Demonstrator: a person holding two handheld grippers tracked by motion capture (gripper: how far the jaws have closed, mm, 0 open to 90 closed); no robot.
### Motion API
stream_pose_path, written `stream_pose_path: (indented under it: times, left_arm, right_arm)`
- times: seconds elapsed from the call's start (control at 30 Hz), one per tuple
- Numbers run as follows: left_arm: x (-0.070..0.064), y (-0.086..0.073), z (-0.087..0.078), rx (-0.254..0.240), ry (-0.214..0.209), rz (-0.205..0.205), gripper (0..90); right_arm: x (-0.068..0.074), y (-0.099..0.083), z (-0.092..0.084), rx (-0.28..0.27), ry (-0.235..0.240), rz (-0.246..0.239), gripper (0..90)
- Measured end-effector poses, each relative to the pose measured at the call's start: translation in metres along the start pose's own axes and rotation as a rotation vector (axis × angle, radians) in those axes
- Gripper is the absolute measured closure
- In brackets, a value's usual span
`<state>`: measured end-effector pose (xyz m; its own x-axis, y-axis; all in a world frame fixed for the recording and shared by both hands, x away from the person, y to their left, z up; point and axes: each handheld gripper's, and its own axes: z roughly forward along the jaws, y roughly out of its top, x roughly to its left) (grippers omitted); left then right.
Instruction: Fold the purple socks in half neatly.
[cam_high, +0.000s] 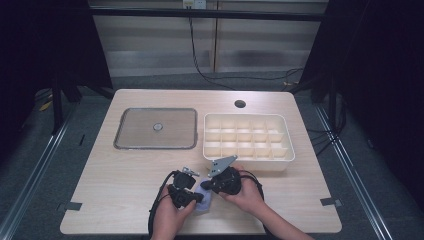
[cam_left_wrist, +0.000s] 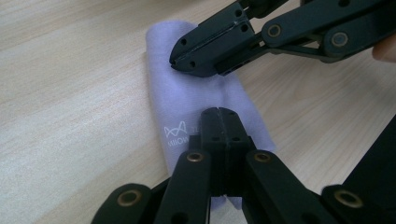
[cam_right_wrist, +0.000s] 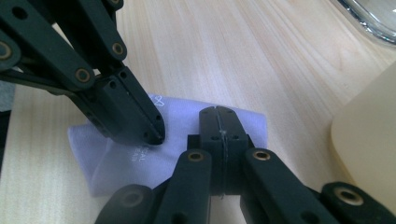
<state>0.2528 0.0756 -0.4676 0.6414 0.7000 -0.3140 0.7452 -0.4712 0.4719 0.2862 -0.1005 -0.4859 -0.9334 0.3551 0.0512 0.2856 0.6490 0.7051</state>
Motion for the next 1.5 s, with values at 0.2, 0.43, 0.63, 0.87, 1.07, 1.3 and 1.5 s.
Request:
stream_pose_path:
  times: [0.2,0.43,0.63,0.87,1.07,1.3,1.5]
  left_arm:
    - [-0.005,0.000,-0.004,0.010,-0.002,0.003,86.2]
    - [-0.008,-0.001,-0.006,0.043,0.010,0.013,85.4]
    - [-0.005,0.000,0.002,0.074,-0.033,0.012,90.0]
    - [-0.005,-0.001,0.007,0.066,-0.055,0.002,90.0]
    - [-0.008,0.000,0.008,0.061,-0.043,0.014,90.0]
    - [-0.005,0.002,0.002,0.056,-0.054,0.001,88.2]
    - [0.001,0.008,-0.015,0.031,-0.057,-0.008,82.8]
  right_arm:
    - [-0.002,-0.001,0.000,0.006,0.009,-0.005,90.0]
    - [-0.003,-0.002,-0.001,0.008,0.017,0.004,90.0]
    - [-0.003,-0.002,0.000,0.008,0.008,0.014,90.0]
    - [-0.005,-0.003,0.000,-0.001,0.008,0.026,90.0]
    - [-0.005,-0.004,-0.001,-0.002,0.004,0.048,90.0]
    - [-0.011,-0.006,-0.004,-0.016,0.014,0.048,90.0]
    - [-0.012,-0.008,-0.008,-0.027,0.009,0.066,90.0]
